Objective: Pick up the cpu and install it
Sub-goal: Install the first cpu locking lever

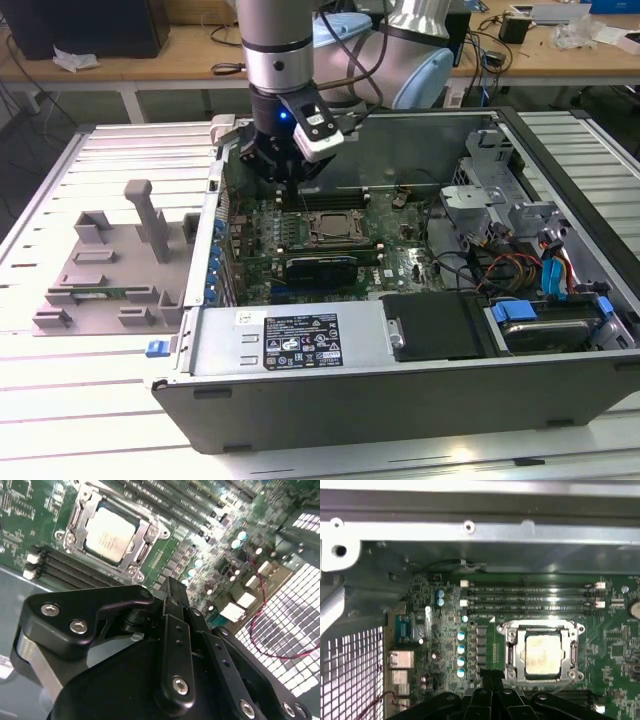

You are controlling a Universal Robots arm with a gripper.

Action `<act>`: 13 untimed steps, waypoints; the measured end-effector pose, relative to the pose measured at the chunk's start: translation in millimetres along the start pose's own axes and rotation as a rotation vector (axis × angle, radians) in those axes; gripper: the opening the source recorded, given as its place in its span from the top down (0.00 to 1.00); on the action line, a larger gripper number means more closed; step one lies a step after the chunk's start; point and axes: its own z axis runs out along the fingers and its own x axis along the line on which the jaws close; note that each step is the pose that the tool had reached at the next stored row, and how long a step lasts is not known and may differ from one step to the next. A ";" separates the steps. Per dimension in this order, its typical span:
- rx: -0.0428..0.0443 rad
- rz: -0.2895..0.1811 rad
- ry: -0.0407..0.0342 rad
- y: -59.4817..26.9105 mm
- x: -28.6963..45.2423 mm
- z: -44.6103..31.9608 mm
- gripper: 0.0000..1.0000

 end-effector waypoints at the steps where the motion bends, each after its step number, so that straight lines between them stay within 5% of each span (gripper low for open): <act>1: -0.0103 0.000 0.0000 0.0 0.4 0.1 0.89; 2: -0.0366 0.001 -0.0001 0.0 1.2 0.3 0.89; 4: -0.1268 0.004 -0.0005 -0.3 2.5 0.3 0.89; 5: -0.1442 0.005 -0.0005 -0.3 2.6 0.3 0.89; 7: -0.1475 0.005 -0.0004 -0.4 2.7 0.3 0.89; 8: -0.1617 0.005 -0.0005 -0.4 3.0 0.6 0.89; 11: -0.1758 0.005 -0.0005 -0.4 6.1 2.1 0.89; 13: -0.1945 0.006 -0.0007 -0.3 6.4 2.8 0.89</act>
